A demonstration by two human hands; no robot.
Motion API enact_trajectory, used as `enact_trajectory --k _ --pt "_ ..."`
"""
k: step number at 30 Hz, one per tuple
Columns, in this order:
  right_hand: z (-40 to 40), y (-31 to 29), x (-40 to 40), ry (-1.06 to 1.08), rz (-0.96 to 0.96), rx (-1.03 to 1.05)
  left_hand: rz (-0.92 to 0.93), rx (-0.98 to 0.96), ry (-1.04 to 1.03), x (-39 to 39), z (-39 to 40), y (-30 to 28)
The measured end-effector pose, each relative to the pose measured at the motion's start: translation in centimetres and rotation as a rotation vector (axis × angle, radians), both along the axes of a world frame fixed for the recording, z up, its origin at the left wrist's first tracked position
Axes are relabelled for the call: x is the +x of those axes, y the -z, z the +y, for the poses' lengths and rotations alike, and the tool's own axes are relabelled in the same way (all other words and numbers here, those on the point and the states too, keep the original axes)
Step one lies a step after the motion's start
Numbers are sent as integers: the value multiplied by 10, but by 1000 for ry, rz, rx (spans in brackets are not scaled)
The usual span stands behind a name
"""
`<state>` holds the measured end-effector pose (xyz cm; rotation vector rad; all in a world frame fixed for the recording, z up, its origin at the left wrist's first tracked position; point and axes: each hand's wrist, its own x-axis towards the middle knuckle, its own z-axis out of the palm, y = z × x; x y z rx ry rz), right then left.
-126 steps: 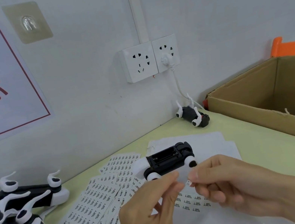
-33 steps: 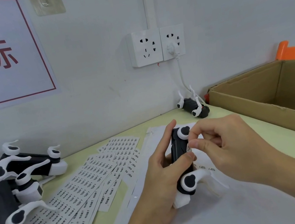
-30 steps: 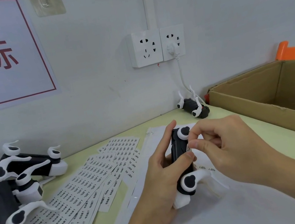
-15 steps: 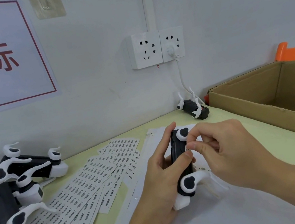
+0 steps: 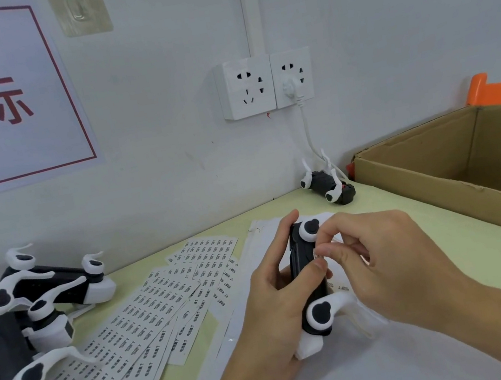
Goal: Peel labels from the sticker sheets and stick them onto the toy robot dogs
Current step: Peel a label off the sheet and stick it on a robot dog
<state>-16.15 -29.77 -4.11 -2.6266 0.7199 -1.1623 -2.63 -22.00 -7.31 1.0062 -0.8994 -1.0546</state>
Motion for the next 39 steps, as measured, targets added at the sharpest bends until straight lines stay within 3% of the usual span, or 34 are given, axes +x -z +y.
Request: enact_trajectory --k 21,39 --pt "8 -2 2 89 -50 -107 -58 10 -13 0 -1 0" --pt "2 -6 3 170 -94 200 -62 -15 28 2 0 3"
